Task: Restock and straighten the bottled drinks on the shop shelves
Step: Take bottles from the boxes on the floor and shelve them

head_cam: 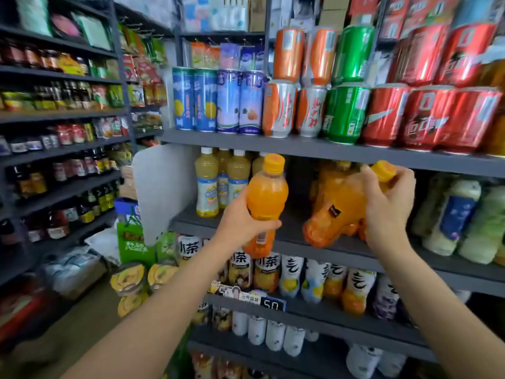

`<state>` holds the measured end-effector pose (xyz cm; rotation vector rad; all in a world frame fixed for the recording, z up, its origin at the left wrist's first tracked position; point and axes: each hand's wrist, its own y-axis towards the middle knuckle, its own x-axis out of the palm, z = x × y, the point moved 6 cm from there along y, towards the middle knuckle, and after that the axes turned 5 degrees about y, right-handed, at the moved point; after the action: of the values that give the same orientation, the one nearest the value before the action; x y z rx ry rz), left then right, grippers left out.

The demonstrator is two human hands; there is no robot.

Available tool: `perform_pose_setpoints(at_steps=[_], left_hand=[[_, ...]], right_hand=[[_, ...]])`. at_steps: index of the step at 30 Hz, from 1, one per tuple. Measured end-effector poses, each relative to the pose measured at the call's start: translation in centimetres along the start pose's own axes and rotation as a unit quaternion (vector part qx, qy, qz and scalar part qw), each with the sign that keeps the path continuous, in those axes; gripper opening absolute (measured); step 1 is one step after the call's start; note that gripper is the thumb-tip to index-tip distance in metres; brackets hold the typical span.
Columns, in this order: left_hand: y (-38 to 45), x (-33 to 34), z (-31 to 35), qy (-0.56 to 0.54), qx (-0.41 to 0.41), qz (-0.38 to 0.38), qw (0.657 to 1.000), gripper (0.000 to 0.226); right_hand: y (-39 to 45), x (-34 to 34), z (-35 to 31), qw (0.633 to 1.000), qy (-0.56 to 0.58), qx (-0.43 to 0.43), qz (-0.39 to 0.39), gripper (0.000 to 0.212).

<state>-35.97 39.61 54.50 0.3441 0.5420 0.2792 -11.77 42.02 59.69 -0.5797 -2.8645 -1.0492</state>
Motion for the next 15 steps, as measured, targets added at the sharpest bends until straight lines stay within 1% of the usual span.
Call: perform_pose_setpoints(at_steps=[4, 7, 9, 12, 15], left_hand=[[4.1, 5.9, 0.2, -0.001, -0.008, -0.058, 0.998, 0.079], [6.0, 9.8, -0.1, -0.004, -0.023, -0.087, 0.996, 0.081], [7.0, 11.4, -1.0, -0.011, -0.043, -0.092, 0.995, 0.078], [8.5, 12.4, -1.6, -0.035, -0.052, -0.075, 0.995, 0.071], [9.3, 12.6, -2.2, -0.057, -0.068, -0.05, 0.995, 0.067]], right_hand=[[3.2, -2.9, 2.3, 0.994, -0.102, -0.041, 0.026, 0.025], [5.4, -3.8, 5.3, 0.99, -0.14, -0.022, 0.03, 0.033], [6.1, -3.8, 7.1, 0.989, -0.147, -0.005, 0.019, 0.035], [6.5, -2.6, 7.9, 0.985, -0.165, -0.043, -0.001, 0.032], [6.9, -1.2, 8.8, 0.987, -0.159, -0.022, -0.017, 0.041]])
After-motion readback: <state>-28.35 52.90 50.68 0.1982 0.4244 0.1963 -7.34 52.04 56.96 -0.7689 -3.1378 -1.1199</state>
